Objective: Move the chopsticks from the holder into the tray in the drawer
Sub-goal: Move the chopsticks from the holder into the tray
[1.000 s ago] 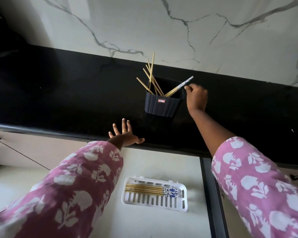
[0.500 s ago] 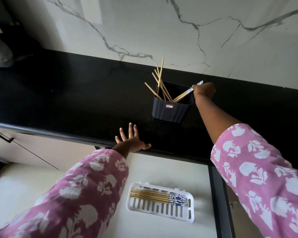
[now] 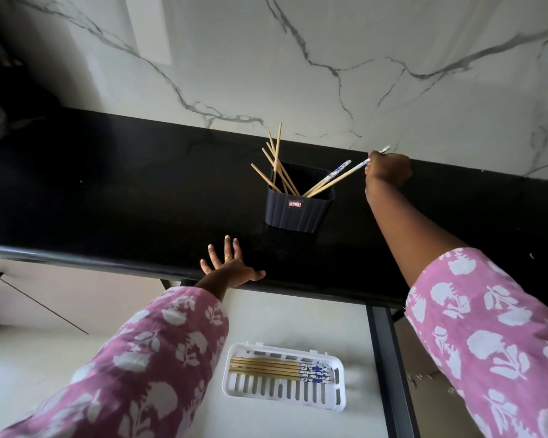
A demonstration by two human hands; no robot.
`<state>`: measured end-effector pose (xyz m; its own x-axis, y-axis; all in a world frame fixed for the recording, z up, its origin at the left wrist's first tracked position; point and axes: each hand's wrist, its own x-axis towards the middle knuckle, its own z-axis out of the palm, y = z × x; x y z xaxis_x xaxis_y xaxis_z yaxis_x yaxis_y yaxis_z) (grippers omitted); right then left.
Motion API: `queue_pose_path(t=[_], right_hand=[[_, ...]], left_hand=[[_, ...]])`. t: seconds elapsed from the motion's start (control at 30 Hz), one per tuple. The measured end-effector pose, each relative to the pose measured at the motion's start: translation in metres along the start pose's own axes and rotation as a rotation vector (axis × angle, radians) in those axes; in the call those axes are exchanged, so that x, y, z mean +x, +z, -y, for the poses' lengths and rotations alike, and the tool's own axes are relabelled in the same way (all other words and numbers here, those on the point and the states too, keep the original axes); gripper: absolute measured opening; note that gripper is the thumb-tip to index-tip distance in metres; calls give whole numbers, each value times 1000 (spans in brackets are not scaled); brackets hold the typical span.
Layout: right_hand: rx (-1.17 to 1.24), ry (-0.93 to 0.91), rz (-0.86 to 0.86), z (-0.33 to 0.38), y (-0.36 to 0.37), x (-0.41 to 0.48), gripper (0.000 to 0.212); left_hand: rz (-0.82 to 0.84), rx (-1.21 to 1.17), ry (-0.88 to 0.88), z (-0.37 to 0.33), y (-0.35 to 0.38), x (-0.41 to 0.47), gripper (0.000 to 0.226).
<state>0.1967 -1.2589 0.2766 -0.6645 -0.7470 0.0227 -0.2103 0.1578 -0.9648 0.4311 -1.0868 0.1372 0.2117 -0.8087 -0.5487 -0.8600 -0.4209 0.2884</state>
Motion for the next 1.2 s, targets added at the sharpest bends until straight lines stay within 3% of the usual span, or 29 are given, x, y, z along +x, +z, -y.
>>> queue_pose_path(t=[0.2,0.37,0.47,0.6,0.73,0.83,0.9,1.07,1.2], right_hand=[[122,-19,-127,20,-53,-24,22],[306,150,-172,25,-86,-56,15],[446,321,-151,12,-97,-78,28],[748,571,-74,-11,-104,-104,19],[813,757,40,-40,-103,-119,18],[812,908,127,-56,-107,-130,16],[804,977,181,-60,-111,-138,15],[524,910,379,-70,-119,-145,16],[53,502,418,-74,-115,-144,20]], left_hand=[[-55,-114,9,5,1,-6,99],[-48,-374,-46,-16,-18,-9,85],[-138,-543,110,-45,-31,-21,71],[-222,-884,345,-79,-46,-44,56],[-213,-1241,488,-97,-61,-64,43],[-297,-1345,569,-100,-66,-73,21],[-318,-1345,596,-100,-66,-73,18],[-381,-1282,623,-100,-70,-83,26],[-434,-1141,692,-98,-73,-89,17]])
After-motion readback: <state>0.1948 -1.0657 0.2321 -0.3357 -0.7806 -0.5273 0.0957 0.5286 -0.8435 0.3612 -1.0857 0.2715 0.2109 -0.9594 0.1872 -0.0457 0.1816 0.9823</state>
